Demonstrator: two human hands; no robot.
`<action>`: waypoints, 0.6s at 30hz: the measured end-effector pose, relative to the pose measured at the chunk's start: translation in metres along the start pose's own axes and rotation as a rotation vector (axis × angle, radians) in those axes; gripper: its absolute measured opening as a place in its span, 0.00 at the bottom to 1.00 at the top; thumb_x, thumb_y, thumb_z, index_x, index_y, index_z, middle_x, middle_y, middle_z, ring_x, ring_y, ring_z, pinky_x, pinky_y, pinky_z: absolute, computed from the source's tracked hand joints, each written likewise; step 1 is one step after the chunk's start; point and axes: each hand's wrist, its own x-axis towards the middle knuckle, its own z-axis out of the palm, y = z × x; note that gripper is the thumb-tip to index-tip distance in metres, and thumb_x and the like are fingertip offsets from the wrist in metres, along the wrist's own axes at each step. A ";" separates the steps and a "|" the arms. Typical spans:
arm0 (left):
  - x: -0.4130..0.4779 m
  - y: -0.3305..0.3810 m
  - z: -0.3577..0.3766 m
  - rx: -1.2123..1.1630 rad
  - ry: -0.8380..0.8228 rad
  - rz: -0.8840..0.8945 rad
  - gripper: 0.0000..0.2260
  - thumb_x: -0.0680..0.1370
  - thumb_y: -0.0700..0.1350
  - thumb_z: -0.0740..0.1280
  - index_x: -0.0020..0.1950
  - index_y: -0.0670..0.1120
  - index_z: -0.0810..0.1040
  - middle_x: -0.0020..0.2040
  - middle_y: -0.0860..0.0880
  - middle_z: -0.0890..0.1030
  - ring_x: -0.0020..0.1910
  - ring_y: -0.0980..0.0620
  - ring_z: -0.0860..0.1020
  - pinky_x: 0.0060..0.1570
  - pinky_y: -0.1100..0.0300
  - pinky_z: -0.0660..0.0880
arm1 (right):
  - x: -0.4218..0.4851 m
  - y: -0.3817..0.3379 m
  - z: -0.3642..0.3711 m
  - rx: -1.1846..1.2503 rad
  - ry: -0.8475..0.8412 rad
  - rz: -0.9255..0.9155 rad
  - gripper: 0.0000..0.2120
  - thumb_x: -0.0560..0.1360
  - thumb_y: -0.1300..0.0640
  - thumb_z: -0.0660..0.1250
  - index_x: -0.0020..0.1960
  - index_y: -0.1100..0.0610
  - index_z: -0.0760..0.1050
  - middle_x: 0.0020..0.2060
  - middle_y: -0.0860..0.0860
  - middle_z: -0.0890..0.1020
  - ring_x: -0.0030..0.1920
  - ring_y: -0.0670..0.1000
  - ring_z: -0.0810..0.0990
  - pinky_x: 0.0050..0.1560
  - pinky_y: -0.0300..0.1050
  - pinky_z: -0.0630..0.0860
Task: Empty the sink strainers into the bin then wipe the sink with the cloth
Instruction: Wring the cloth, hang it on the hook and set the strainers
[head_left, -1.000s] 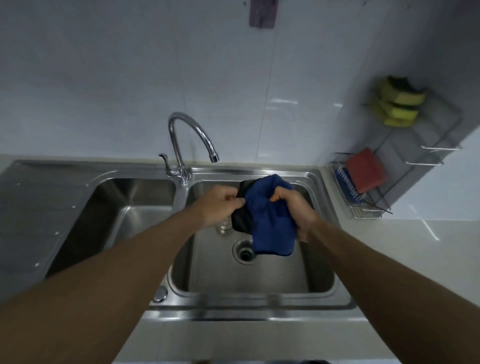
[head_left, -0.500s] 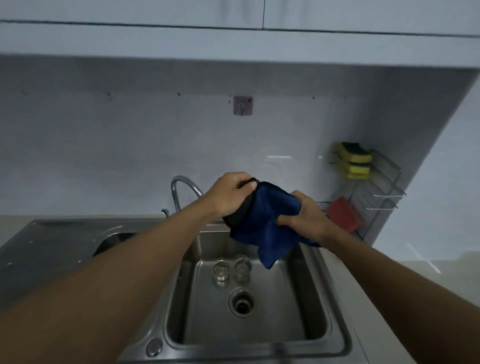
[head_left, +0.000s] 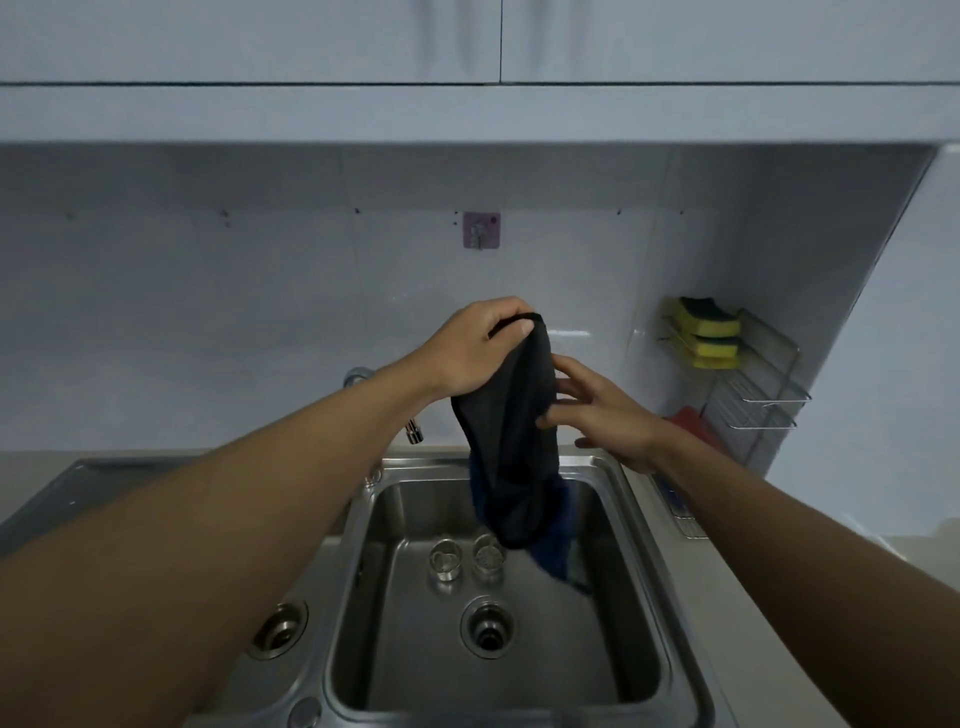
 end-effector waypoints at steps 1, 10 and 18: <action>0.001 0.000 -0.003 0.029 -0.008 0.024 0.09 0.84 0.44 0.60 0.56 0.46 0.80 0.50 0.51 0.82 0.51 0.55 0.79 0.54 0.61 0.74 | 0.003 0.001 0.000 0.005 -0.005 -0.019 0.26 0.76 0.65 0.70 0.69 0.46 0.72 0.61 0.47 0.80 0.60 0.47 0.79 0.46 0.38 0.80; -0.012 -0.008 -0.023 0.157 -0.021 0.059 0.08 0.84 0.45 0.60 0.56 0.48 0.79 0.49 0.54 0.81 0.50 0.56 0.78 0.51 0.64 0.74 | 0.008 0.043 0.008 -0.170 -0.062 0.128 0.10 0.76 0.59 0.69 0.56 0.53 0.82 0.52 0.50 0.85 0.54 0.50 0.83 0.51 0.42 0.81; -0.039 -0.032 -0.051 0.227 -0.020 -0.080 0.08 0.84 0.48 0.60 0.54 0.53 0.78 0.48 0.57 0.81 0.49 0.60 0.78 0.51 0.60 0.75 | 0.013 0.045 -0.001 -0.008 0.080 0.175 0.09 0.71 0.60 0.75 0.46 0.57 0.76 0.40 0.53 0.85 0.43 0.53 0.83 0.37 0.42 0.79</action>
